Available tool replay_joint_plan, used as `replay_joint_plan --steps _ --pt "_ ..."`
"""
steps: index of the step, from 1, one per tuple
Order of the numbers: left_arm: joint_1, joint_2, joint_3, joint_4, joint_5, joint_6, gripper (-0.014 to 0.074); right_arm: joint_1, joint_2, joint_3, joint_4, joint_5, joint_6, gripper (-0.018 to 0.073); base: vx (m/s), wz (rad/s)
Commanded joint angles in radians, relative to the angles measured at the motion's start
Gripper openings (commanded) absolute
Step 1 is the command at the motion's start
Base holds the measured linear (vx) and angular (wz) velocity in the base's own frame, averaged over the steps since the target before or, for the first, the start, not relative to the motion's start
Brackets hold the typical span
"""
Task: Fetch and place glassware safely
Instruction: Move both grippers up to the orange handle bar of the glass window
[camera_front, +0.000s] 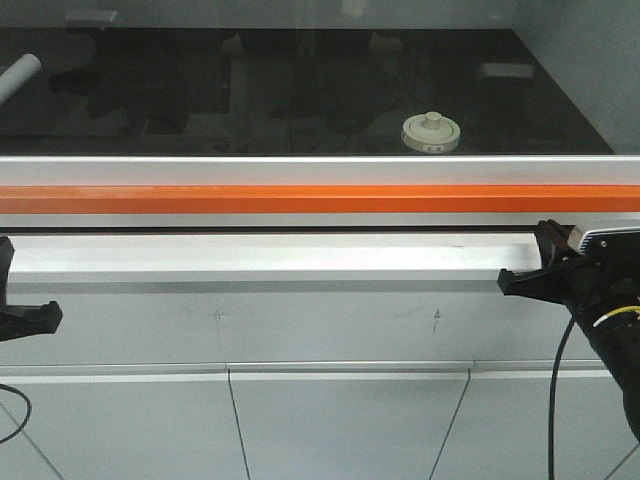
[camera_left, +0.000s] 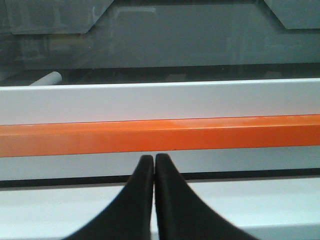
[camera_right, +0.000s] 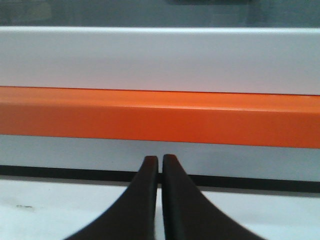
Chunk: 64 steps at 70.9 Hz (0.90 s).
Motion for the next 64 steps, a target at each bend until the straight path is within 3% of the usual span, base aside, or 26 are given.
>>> replay_joint_plan --steps 1,42,64 --pt "-0.003 -0.013 -0.023 0.000 -0.085 -0.005 -0.0007 -0.004 -0.009 -0.039 -0.008 -0.082 -0.003 -0.0001 0.00 0.00" --pt "-0.003 -0.007 -0.023 0.001 -0.079 -0.005 -0.0007 -0.005 0.077 -0.179 -0.008 -0.051 -0.003 -0.0001 0.00 0.00" --pt "-0.003 0.098 -0.084 0.001 -0.089 -0.002 -0.0007 -0.005 0.077 -0.187 -0.008 -0.057 -0.003 -0.0001 0.00 0.00"
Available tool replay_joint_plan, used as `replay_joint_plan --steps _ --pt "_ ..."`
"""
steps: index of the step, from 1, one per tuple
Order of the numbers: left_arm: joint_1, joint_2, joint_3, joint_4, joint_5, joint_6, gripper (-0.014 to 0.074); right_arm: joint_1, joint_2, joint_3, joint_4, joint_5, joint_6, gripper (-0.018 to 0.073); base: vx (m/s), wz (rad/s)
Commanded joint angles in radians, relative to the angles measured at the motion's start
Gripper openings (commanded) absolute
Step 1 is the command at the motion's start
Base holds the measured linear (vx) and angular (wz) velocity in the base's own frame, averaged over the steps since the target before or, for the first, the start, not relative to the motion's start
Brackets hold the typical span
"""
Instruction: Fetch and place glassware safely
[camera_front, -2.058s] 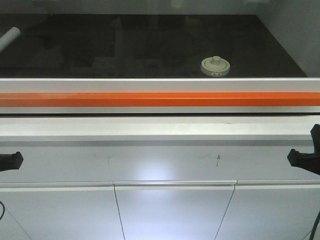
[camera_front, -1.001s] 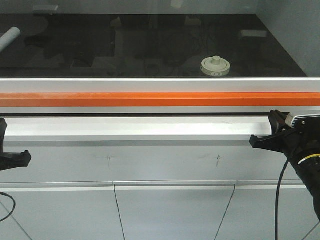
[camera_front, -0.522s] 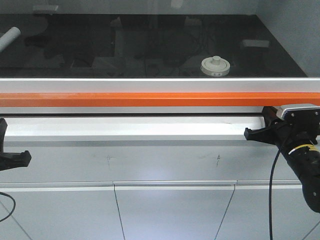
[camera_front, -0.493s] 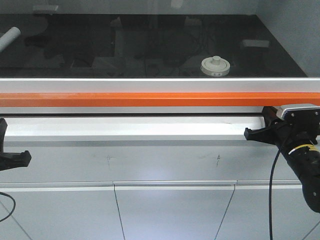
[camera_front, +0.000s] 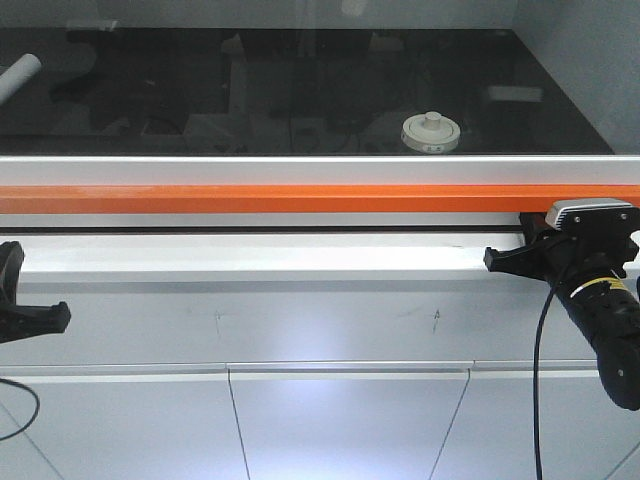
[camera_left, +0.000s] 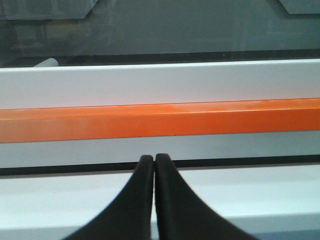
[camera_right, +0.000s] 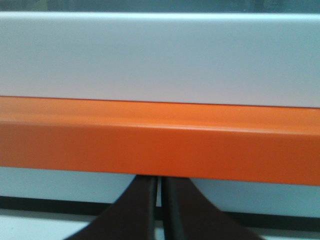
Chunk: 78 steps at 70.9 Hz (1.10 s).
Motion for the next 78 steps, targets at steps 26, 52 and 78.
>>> replay_joint_plan --steps 26,52,78 --pt "-0.003 0.213 -0.179 0.069 -0.095 -0.002 -0.0007 -0.005 -0.041 -0.033 -0.004 -0.095 -0.003 -0.0001 0.00 0.00" --pt "-0.003 0.345 -0.267 0.067 -0.115 -0.002 -0.0007 -0.005 -0.041 -0.033 -0.004 -0.095 -0.005 -0.0001 0.00 0.00" --pt "-0.003 0.364 -0.370 0.067 -0.110 -0.002 -0.0007 -0.005 -0.041 -0.033 -0.004 -0.094 -0.005 -0.0001 0.00 0.00"
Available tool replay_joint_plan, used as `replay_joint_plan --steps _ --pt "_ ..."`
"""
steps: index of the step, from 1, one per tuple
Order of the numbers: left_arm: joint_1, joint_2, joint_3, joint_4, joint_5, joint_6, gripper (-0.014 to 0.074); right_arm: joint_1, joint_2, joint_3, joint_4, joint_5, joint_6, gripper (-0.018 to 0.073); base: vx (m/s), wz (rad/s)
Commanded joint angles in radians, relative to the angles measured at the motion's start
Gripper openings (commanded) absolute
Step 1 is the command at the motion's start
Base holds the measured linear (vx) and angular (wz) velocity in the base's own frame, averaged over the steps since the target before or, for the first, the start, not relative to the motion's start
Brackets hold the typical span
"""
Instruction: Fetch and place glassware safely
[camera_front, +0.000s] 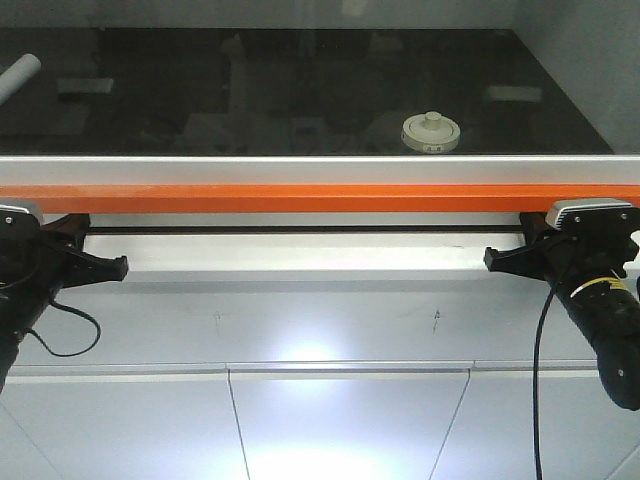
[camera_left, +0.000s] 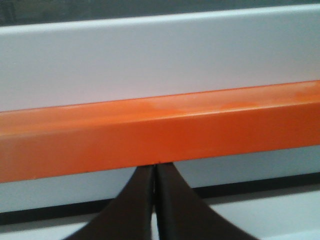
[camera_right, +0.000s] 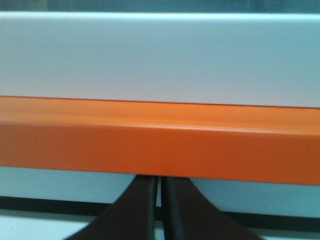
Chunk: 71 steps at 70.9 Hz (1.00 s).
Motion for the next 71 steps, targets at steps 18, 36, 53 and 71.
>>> replay_joint_plan --steps 18,36,53,71 --pt "-0.002 -0.039 -0.060 -0.005 -0.119 -0.002 -0.0007 -0.005 -0.043 -0.033 -0.010 -0.104 -0.004 -0.0001 0.00 0.00" --pt "-0.002 -0.093 -0.060 -0.005 -0.124 -0.002 -0.0007 -0.005 -0.106 -0.033 -0.011 -0.084 -0.004 -0.0001 0.00 0.00" --pt "-0.002 -0.141 -0.122 -0.005 -0.063 -0.002 -0.0007 -0.005 -0.183 -0.040 -0.010 -0.042 -0.012 -0.0001 0.00 0.00" --pt "-0.002 -0.213 -0.229 -0.004 0.051 -0.002 -0.0007 -0.005 -0.254 -0.116 -0.018 0.077 -0.014 -0.0001 0.00 0.00"
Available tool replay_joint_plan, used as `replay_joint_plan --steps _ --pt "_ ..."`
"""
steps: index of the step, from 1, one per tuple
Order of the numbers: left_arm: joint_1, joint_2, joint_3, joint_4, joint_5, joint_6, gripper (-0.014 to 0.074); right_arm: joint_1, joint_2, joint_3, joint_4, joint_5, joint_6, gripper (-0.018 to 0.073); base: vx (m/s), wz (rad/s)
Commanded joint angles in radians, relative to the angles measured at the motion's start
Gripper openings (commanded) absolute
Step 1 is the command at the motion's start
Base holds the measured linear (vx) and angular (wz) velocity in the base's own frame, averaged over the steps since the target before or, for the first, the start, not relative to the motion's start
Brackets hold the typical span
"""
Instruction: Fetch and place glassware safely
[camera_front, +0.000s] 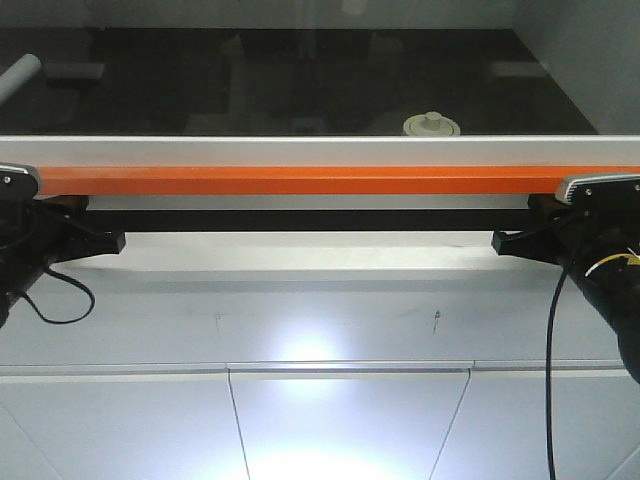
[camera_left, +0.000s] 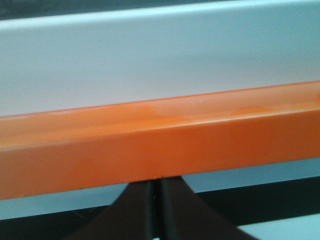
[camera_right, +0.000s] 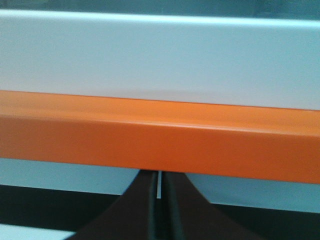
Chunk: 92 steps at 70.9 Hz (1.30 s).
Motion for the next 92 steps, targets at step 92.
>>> replay_joint_plan --steps 92 --pt "-0.002 -0.499 -0.288 0.001 0.112 -0.002 -0.0007 -0.005 -0.474 -0.324 -0.050 0.289 0.045 -0.0001 0.00 0.00"
